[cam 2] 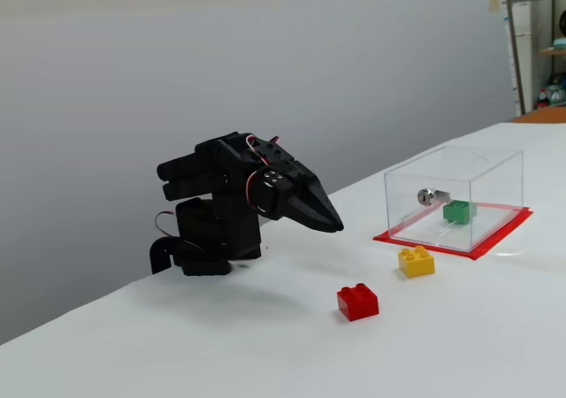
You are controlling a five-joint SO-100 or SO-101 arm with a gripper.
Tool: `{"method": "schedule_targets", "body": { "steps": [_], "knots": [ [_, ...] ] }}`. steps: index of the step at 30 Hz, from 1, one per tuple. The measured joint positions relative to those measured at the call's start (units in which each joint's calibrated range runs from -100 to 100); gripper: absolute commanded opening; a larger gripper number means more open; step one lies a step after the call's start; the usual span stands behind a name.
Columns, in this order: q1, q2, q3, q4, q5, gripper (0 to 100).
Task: Pick the green lego brick and place it into the transparent box
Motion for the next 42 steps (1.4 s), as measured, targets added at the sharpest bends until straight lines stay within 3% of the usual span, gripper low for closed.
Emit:
{"method": "schedule_targets", "body": {
  "steps": [15, 33, 42],
  "knots": [
    [-4.70, 0.00, 4.94, 0.43, 0.00, 2],
    [-4.06, -0.08, 2.38, 23.65, 0.00, 2],
    [-4.06, -0.17, 2.21, 24.94, 0.00, 2]
  ]
}}
